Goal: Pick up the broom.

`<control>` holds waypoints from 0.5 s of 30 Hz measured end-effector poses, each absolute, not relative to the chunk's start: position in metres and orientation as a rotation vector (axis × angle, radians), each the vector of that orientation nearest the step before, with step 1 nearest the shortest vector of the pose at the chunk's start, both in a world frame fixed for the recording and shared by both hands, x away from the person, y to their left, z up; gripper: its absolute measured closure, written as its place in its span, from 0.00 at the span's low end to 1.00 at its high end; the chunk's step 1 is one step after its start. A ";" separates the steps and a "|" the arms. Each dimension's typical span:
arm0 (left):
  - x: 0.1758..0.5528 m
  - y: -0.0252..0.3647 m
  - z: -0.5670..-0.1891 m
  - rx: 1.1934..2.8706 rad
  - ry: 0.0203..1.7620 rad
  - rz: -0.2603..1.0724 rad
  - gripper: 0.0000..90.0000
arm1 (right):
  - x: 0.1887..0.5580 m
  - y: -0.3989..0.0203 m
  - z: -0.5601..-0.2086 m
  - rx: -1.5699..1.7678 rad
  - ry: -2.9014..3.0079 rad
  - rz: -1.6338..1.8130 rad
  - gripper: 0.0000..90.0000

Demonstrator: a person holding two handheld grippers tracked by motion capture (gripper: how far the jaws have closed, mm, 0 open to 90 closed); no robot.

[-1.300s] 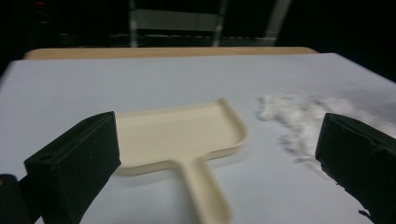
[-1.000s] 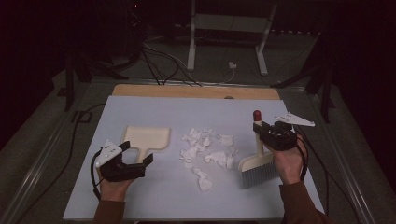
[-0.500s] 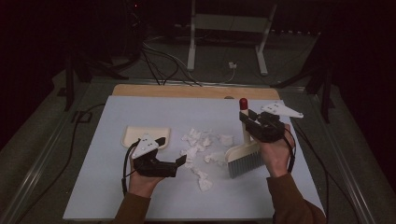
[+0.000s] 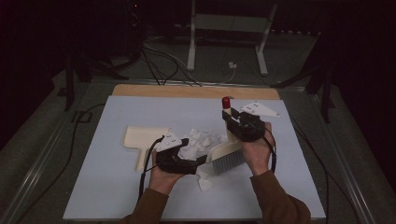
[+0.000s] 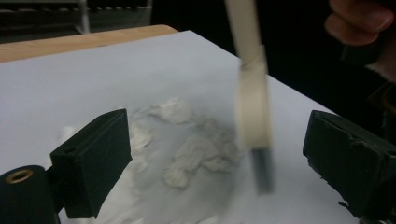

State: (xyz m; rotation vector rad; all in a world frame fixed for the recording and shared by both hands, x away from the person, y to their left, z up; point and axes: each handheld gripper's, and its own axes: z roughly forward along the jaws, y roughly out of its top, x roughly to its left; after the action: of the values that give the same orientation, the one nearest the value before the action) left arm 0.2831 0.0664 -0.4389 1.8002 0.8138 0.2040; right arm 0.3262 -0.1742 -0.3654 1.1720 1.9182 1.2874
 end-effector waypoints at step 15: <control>0.309 0.041 -0.452 1.837 0.814 0.023 0.55 | 0.321 -0.152 -0.358 1.136 1.913 1.379 0.77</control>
State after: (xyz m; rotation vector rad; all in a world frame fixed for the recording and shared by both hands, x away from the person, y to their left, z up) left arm 0.3087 0.0413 -0.4522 1.8370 0.8141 0.0234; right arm 0.3214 -0.1516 -0.3582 1.1365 1.9126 1.3789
